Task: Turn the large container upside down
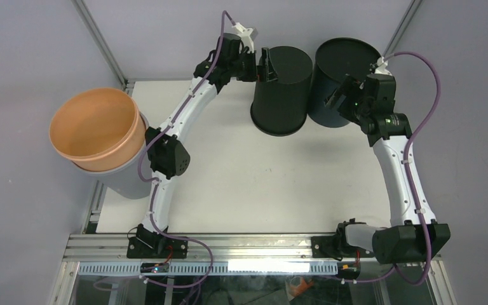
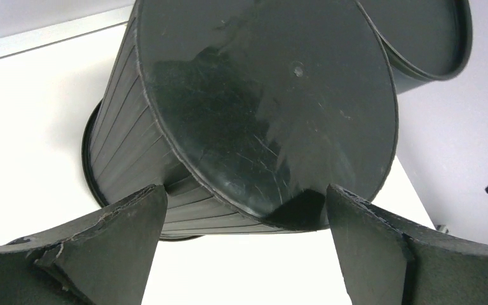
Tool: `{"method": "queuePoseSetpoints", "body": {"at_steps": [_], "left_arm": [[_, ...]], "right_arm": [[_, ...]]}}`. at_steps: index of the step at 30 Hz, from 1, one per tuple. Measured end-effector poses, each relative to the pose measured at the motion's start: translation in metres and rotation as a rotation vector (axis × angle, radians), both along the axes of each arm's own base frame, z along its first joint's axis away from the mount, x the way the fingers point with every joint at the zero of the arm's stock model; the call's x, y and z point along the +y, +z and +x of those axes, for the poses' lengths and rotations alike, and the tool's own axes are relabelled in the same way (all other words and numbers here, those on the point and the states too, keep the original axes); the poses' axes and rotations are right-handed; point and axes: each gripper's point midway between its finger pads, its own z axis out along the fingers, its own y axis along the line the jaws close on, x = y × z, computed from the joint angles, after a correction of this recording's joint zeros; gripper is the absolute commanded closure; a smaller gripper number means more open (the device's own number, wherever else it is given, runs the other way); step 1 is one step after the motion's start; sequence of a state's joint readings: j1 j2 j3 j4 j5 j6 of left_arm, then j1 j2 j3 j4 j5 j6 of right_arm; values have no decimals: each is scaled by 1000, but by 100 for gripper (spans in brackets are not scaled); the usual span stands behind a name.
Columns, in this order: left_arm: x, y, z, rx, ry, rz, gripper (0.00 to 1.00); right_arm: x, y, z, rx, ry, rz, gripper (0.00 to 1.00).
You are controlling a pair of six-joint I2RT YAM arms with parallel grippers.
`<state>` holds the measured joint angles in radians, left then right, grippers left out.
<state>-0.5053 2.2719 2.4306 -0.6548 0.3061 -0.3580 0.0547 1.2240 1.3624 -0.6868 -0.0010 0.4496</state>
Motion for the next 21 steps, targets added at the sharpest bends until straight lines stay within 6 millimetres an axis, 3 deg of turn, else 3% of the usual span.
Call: {"method": "queuePoseSetpoints", "body": {"at_steps": [4,14,21], "left_arm": [[-18,-2,-2,5,-35,-37,1],[-51,-4,20,-36,-58,-169,1],[-52,1,7,-52,-53,-134,1]], "right_arm": [[4,-2,-2,6,20,14,15],[26,-11,-8,20,120,77,15],[40,-2,-16,-13,180,119,15]]}}
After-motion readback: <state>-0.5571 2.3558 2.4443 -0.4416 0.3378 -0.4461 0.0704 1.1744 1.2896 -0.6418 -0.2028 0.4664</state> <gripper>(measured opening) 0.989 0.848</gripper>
